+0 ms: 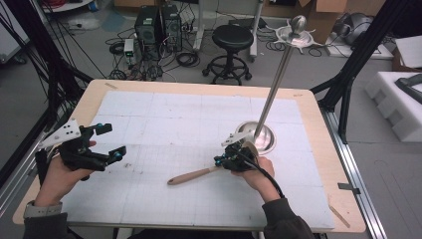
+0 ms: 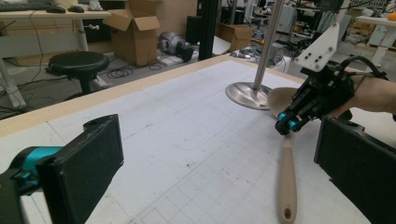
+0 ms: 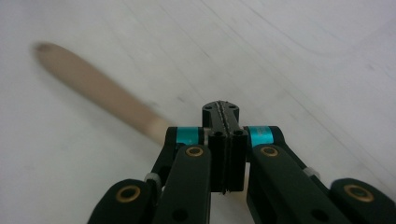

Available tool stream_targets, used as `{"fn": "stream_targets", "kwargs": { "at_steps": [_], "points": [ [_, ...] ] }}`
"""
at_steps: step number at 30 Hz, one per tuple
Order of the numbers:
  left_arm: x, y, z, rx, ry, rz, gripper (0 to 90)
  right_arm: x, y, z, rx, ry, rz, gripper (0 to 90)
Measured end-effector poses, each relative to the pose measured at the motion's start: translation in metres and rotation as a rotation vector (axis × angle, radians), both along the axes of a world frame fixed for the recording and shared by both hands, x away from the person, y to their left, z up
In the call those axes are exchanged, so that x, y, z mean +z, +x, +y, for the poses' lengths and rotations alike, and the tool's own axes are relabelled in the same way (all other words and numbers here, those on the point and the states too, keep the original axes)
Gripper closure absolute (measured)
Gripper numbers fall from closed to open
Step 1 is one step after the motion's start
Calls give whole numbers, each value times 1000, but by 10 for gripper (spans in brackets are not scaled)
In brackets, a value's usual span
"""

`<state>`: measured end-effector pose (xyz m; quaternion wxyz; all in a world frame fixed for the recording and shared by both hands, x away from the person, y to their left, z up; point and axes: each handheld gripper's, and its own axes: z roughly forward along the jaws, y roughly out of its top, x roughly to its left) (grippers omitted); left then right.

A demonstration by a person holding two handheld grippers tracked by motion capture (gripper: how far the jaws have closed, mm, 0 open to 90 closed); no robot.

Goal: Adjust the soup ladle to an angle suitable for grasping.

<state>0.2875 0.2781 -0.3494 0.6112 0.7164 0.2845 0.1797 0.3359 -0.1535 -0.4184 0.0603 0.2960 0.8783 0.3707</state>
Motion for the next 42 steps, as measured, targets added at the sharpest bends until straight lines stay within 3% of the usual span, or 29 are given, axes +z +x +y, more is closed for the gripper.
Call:
{"fn": "stream_targets", "kwargs": {
  "at_steps": [6,8,10,14,22,26,33,39,42],
  "points": [
    [1,-1,1,4,-6,-2,18,3,-20,27,117,35,-9,900],
    [0,-1,1,4,-6,-2,18,2,-27,36,149,48,13,900],
    [0,0,1,4,-3,-2,18,-1,-32,45,191,51,-2,900],
    [0,-1,1,1,-4,-2,18,-6,-39,60,229,56,28,900],
    [0,-1,2,3,-8,0,18,-17,-47,88,315,45,33,900],
    [0,-1,2,4,-10,2,18,-23,-47,101,336,17,31,900],
    [-1,0,3,3,-10,4,18,-21,-39,109,329,26,-1,900],
    [-1,0,2,1,-8,5,17,-23,-38,117,339,-25,-84,900],
    [-1,0,2,1,-6,5,18,-23,-33,119,318,-23,-96,900]
  ]
}}
